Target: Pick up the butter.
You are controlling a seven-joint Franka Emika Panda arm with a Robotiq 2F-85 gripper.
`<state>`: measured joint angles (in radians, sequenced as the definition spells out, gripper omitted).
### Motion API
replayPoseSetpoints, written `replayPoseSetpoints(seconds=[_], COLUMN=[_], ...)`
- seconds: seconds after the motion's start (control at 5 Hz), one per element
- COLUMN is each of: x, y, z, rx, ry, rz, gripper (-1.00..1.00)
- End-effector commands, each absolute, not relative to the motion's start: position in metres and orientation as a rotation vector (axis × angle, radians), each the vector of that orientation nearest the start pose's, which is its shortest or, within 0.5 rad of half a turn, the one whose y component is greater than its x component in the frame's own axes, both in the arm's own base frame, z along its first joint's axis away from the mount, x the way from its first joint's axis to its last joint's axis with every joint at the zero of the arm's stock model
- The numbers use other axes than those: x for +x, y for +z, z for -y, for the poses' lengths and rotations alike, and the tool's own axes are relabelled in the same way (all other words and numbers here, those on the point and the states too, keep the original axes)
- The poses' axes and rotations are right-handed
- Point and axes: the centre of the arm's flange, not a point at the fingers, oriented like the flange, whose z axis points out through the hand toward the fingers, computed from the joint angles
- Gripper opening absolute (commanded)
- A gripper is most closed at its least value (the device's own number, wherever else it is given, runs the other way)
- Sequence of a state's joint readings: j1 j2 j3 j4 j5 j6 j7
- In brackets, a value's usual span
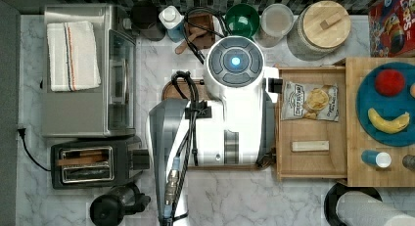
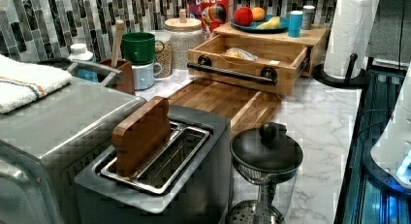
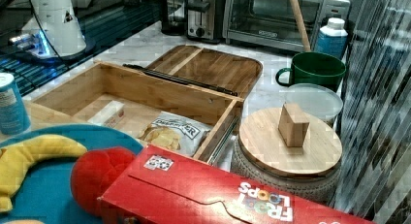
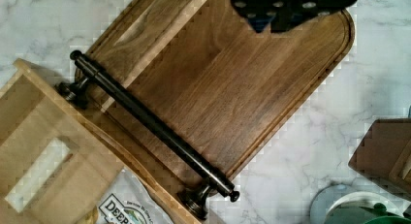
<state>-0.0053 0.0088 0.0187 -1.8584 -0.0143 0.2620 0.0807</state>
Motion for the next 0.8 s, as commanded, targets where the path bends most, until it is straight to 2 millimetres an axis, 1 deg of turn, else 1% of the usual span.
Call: replayPoseSetpoints(seconds=[0.2,0.4,0.6,0.8], x=[0.561,0.552,0.536,0.527], y=[0.506,0.502,0.487,0.48], z=[-0.007,0.008,0.028,0.046], rx=[-2.885,-2.889,-2.887,-2.888], ry=[0.033,0.028,-0.013,-0.074], rz=[-1.304,-1.276,-1.277,-1.323], gripper=[-1.0,-1.0,-1.0,-1.0])
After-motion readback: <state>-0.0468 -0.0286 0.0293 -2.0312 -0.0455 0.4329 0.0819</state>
